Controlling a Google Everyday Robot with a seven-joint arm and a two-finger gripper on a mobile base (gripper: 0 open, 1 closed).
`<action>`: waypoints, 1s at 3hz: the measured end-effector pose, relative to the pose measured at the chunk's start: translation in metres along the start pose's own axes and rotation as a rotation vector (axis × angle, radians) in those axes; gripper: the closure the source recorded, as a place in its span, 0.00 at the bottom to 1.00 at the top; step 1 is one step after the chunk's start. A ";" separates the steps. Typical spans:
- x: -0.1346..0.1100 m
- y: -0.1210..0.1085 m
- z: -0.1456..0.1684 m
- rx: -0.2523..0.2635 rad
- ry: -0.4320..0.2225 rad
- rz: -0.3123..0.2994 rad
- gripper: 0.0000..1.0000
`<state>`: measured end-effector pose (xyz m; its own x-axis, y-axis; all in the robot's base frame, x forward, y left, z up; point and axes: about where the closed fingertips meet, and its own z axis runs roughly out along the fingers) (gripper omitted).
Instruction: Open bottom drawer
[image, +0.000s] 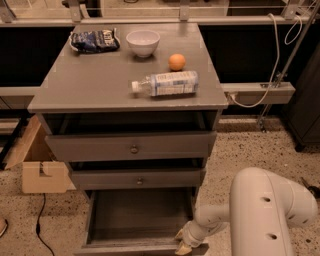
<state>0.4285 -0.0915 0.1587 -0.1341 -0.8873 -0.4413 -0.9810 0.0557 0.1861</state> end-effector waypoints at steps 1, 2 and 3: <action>0.000 -0.001 -0.007 0.008 -0.010 -0.005 0.54; 0.000 -0.001 -0.004 0.008 -0.010 -0.005 0.31; 0.000 -0.005 -0.049 0.086 -0.035 -0.013 0.08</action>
Offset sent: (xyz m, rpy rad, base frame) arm 0.0288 -0.0362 0.0669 0.0586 -0.1151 -0.0349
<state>0.4403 -0.1142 0.2010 -0.1245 -0.8719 -0.4736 -0.9909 0.0845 0.1051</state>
